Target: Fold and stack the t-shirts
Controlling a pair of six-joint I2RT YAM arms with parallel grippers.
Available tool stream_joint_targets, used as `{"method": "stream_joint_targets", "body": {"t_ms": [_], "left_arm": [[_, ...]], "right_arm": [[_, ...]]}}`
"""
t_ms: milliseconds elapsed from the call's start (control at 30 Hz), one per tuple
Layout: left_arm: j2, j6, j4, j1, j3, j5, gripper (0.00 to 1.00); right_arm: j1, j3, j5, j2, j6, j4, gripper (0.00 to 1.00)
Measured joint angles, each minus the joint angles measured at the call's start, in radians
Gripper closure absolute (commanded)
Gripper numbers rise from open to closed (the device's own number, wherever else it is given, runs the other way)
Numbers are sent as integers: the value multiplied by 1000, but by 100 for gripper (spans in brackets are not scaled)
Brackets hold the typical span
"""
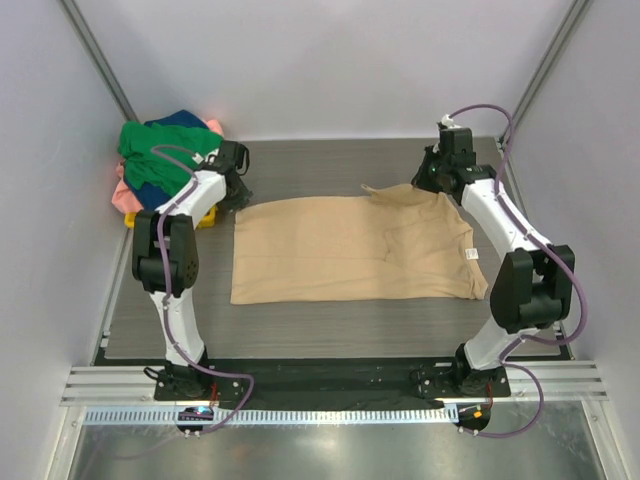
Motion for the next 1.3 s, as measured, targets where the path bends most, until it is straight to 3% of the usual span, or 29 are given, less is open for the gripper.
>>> {"method": "stream_joint_targets", "body": {"t_ms": [500,800,1300], "left_arm": [[-229,-1,10,-3,-299,0,100],[-331,-12,44,-21,-465,-2,100],[-483,-26,63,-26,-611,-11,100]], "right_arm": [[0,-320,111,-372,40,-16,99],[0,-438,155,-463,74,-25,99],[0,-576,303,-649,187,-85,99]]}}
